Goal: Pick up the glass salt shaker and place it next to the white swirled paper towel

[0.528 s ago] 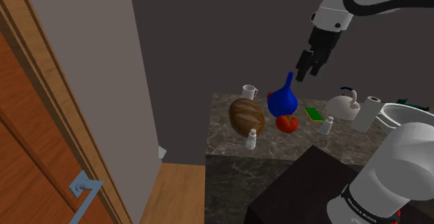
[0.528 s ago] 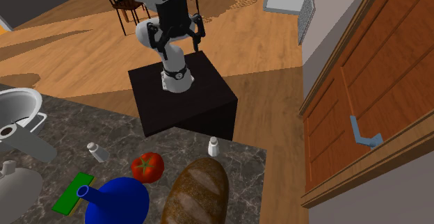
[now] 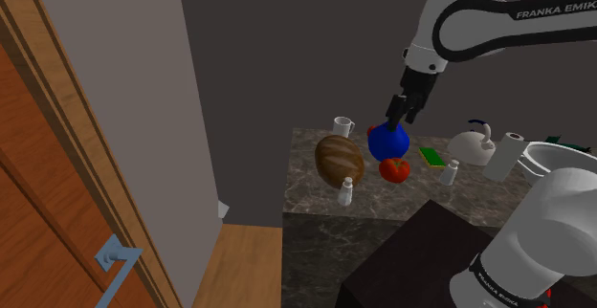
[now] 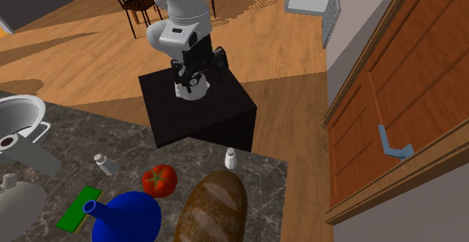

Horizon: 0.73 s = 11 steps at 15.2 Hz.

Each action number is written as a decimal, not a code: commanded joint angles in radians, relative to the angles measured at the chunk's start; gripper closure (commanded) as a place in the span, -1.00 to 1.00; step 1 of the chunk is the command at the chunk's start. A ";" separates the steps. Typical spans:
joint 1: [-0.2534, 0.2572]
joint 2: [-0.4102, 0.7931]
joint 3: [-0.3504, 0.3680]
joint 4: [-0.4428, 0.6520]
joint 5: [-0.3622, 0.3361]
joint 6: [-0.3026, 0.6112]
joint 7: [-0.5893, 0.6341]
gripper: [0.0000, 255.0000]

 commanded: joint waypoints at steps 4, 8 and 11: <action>0.019 0.129 -0.017 -0.061 0.017 0.179 -0.027 -1.00; 0.039 0.267 -0.032 -0.080 0.039 0.324 -0.056 -1.00; 0.058 0.384 -0.043 -0.079 0.066 0.430 -0.085 -1.00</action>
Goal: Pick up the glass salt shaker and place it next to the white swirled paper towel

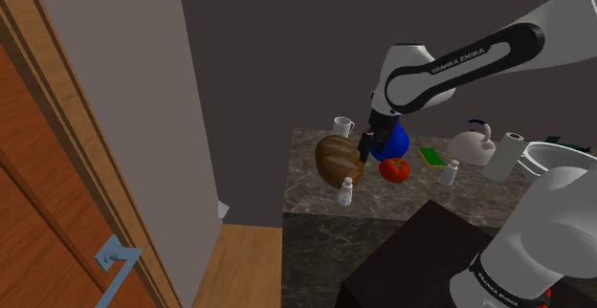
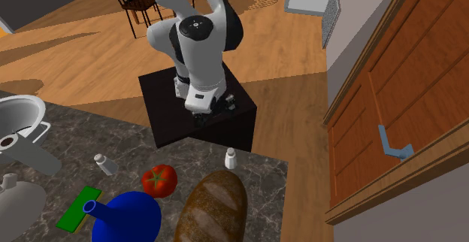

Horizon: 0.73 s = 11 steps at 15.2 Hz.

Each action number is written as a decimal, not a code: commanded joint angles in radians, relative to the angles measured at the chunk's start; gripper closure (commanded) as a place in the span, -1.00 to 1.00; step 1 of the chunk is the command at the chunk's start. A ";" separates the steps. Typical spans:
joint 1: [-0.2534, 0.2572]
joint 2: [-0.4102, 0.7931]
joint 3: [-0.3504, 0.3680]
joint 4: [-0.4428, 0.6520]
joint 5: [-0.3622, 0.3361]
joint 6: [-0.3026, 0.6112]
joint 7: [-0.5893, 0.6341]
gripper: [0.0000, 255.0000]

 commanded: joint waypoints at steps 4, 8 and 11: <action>0.037 0.204 -0.013 0.027 0.066 0.161 -0.059 -1.00; 0.055 0.344 -0.013 0.064 0.130 0.250 -0.115 -1.00; 0.058 0.384 -0.009 0.059 0.151 0.294 -0.130 -1.00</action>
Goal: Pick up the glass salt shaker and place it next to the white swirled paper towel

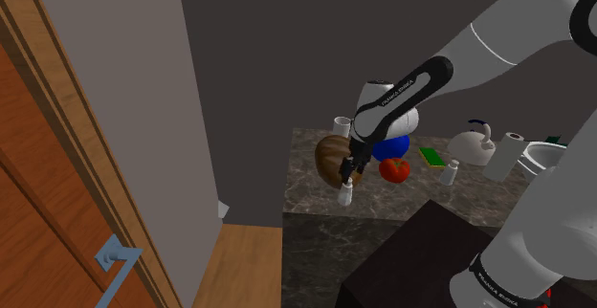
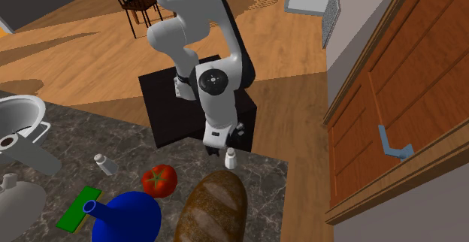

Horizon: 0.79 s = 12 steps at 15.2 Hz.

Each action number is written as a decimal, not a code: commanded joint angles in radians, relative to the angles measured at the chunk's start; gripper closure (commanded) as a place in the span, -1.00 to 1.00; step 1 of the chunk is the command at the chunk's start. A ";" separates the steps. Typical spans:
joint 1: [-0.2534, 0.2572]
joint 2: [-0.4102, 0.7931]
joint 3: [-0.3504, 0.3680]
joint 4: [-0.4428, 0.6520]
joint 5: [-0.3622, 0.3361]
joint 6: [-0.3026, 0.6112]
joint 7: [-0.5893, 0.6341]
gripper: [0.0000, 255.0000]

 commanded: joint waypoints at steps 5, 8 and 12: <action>0.004 0.081 0.010 -0.001 0.046 0.080 -0.033 -1.00; 0.004 0.081 0.010 -0.001 0.046 0.080 -0.033 -1.00; 0.004 0.080 0.010 -0.001 0.046 0.079 -0.033 -1.00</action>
